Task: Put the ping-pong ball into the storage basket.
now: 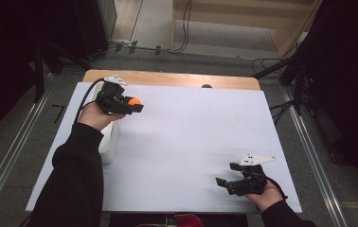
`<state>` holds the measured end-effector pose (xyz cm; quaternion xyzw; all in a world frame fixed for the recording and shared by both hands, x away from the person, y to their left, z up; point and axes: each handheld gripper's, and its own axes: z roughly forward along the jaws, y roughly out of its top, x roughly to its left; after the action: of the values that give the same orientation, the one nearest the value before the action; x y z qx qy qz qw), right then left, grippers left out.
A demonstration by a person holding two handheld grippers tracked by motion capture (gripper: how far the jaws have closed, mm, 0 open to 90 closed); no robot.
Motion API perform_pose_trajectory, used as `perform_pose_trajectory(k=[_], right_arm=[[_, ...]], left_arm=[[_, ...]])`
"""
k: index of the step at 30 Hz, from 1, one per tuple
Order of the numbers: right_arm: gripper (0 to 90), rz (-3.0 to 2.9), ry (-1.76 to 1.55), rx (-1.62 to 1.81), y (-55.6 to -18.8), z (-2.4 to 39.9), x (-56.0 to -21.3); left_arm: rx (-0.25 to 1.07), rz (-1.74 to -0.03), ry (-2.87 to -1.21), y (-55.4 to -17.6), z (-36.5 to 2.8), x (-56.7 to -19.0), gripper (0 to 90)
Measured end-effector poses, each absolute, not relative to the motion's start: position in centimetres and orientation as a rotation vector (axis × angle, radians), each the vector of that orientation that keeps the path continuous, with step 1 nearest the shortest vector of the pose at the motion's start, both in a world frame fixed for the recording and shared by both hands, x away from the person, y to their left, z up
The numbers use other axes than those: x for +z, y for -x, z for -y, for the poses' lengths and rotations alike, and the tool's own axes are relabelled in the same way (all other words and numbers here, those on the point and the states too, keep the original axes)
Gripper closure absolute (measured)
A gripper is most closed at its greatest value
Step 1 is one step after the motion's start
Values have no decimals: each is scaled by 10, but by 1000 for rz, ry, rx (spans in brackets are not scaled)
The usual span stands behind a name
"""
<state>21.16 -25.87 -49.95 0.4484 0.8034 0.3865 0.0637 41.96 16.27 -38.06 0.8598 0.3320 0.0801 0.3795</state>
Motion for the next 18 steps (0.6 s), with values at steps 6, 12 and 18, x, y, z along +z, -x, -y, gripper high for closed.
perform_pose_trajectory(k=[6, 12, 18], right_arm=[[131, -2427, -1355, 1167, -212, 259, -500], [131, -2430, -1360, 1164, -211, 258, -500], [131, -2429, -1359, 1162, -212, 259, -500]], left_arm=[[220, -867, -2190, -421, -169, -380, 502], [225, -893, -2185, -423, -175, -382, 503], [240, -919, -2173, -425, -182, -382, 503]])
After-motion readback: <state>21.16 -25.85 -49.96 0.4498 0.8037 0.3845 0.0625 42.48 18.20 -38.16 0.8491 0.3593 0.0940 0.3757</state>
